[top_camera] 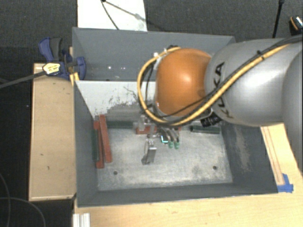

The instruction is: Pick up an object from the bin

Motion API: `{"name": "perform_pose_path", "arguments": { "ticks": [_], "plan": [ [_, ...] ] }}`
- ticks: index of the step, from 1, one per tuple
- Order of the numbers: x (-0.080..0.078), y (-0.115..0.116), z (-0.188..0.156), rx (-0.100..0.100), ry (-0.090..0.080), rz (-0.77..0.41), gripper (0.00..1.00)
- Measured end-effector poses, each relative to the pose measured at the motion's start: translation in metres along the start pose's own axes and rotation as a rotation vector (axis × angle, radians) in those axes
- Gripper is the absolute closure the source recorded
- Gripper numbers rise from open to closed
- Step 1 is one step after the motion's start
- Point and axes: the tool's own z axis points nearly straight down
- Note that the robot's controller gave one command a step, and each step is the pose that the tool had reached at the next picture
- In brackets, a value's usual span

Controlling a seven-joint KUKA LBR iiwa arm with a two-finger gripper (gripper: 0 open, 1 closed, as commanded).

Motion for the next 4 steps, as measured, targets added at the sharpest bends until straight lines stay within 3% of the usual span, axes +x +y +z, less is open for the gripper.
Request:
{"name": "perform_pose_path", "arguments": {
  "ticks": [1,2,3,4],
  "plan": [
    [-0.045,-0.027,0.083,0.002,-0.001,0.006,0.00],
    [-0.069,-0.063,0.122,0.002,-0.004,0.002,0.00],
    [-0.069,-0.060,0.119,-0.001,-0.006,0.004,1.00],
    [-0.064,-0.090,-0.043,-0.001,-0.017,-0.051,1.00]
  ]
}}
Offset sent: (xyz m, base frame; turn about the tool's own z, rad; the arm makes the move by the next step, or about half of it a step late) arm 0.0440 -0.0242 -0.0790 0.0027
